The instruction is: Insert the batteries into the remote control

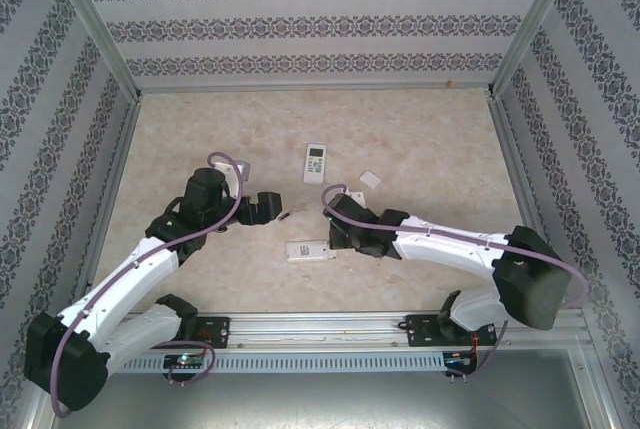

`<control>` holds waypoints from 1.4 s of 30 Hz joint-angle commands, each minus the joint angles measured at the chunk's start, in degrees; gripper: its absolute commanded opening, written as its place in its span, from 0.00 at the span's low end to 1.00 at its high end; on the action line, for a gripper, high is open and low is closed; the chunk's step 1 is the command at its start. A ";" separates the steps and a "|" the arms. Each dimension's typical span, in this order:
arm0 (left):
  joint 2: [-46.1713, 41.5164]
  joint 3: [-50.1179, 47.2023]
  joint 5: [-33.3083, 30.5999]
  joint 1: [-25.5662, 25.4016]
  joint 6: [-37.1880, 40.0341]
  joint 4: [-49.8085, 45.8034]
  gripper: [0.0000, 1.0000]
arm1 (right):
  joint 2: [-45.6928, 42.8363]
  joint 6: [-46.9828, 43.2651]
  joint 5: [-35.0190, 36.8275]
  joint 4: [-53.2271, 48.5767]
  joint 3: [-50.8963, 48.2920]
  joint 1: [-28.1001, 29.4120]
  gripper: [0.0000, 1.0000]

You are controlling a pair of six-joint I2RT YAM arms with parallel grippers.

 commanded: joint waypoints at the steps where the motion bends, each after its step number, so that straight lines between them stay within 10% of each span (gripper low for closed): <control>1: -0.06 -0.01 0.83 -0.55 -0.48 3.02 1.00 | 1.72 5.69 3.65 0.57 -0.81 1.66 0.00; 42: 0.47 -1.29 2.28 -0.73 -2.08 4.60 1.00 | 9.04 8.14 3.41 -2.21 2.99 5.86 0.18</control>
